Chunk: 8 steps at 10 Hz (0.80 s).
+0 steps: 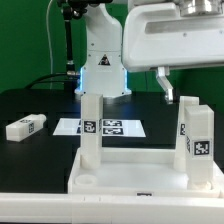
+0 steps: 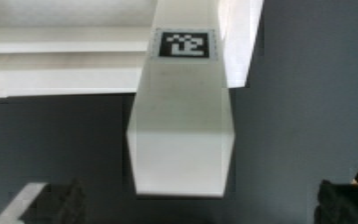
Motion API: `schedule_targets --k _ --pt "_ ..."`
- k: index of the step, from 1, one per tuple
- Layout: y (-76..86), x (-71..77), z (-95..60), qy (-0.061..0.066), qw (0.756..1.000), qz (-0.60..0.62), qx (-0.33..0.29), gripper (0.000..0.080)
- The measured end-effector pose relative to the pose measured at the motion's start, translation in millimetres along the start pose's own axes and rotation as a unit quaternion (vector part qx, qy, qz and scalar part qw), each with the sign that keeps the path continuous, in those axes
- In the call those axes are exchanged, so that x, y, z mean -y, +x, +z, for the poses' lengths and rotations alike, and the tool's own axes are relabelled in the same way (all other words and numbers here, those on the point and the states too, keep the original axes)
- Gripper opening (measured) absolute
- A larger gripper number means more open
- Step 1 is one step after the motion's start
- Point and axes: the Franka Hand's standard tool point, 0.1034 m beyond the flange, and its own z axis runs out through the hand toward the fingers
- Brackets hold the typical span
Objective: Assemble desk
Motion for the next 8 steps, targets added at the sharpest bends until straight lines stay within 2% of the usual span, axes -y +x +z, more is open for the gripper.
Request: schedule_targets --k 2,3,5,6,7,8 --pt "-2.2 -0.5 1.4 0.000 1.000 0.001 0.009 0.0649" --pt "-8.9 -1.7 3.8 0.002 0.998 0.004 0.064 0.0649" --pt "1.2 -2.4 9.6 0.005 0.994 0.007 0.113 0.0649" --pt "-6.3 -2.1 11.0 0.006 0.988 0.007 0.156 0.0649" --pt "-4.2 -1.5 12.5 0.008 0.982 0.007 0.188 0.0649" --pt "5.2 0.2 16.4 0.008 0.985 0.005 0.171 0.0649"
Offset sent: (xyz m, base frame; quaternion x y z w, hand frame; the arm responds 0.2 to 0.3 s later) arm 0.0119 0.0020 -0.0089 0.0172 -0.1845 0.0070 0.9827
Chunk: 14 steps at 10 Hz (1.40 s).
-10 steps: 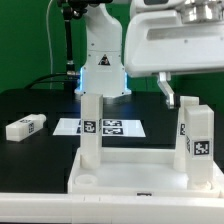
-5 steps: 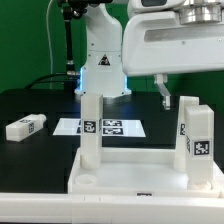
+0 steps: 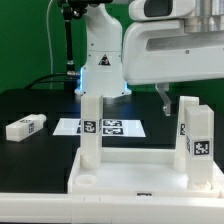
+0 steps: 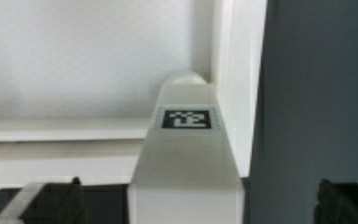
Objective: Assemble desk
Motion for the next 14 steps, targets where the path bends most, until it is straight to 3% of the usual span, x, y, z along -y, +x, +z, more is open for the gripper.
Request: schedule_targets --k 4,5,6,8,14 --pt "-1.7 -0.7 6.4 -0.001 1.000 0.000 0.003 0.0649" --pt "-2.3 -0.6 7.9 -0.001 1.000 0.000 0.002 0.0517" --pt "-2.6 -0.9 9.5 -0.002 1.000 0.000 0.000 0.0517" --pt "-2.5 -1.5 11.2 -0.002 1.000 0.000 -0.005 0.0287" --pt "-2.4 -1.9 11.2 -0.002 0.999 0.037 -0.005 0.0288"
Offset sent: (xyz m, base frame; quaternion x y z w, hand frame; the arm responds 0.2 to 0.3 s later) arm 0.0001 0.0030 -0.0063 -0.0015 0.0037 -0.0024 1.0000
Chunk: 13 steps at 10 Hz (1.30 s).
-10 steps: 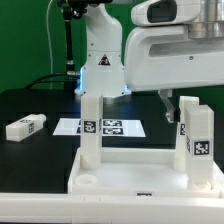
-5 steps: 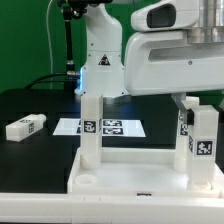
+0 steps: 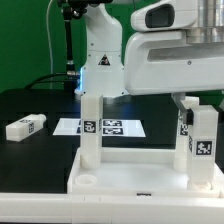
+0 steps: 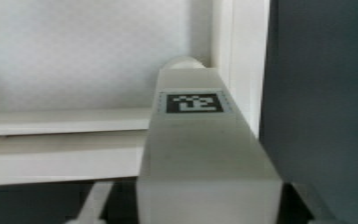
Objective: Assemble desk
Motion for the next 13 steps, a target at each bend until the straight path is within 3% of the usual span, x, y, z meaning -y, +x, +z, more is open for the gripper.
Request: schedule_targets --k 3,6,8,11,12,13 --pt "-0.5 -3.5 0.9 0.008 0.987 0.159 -0.001 0.0288" --pt "-1.2 -7.1 1.8 0.013 0.945 0.326 -0.006 0.0288" --pt "-0.3 -7.6 2.2 0.015 0.903 0.429 -0.009 0.0288" --pt "0.2 -8.3 2.0 0.017 0.853 0.522 -0.007 0.0289" --pt "0.2 -8.4 2.0 0.017 0.850 0.526 -0.007 0.0289" --pt "0.1 -8.3 2.3 0.017 0.856 0.517 -0.007 0.0340"
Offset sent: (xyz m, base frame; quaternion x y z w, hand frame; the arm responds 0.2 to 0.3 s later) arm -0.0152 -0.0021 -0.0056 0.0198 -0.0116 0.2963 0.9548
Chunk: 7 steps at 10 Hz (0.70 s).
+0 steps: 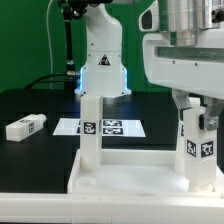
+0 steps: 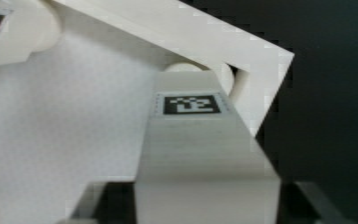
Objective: Assemble desk
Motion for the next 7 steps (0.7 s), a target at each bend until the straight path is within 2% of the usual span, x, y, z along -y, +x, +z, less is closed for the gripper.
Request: schedule_targets --k 1,2,3,4,7 --pt "-0.2 -0.3 0.8 -0.001 1.000 -0.017 0.000 0.0476" --pt "-1.6 -0.4 1.6 -0.002 1.000 -0.023 0.000 0.0476" --pt "-2.3 -0.4 2.0 -0.003 0.998 -0.056 -0.001 0.0609" --pt "-2.8 -0.6 2.2 -0.007 0.992 -0.125 -0.007 0.0637" --pt "-7.6 0.4 3.1 -0.011 0.965 -0.262 -0.009 0.0647"
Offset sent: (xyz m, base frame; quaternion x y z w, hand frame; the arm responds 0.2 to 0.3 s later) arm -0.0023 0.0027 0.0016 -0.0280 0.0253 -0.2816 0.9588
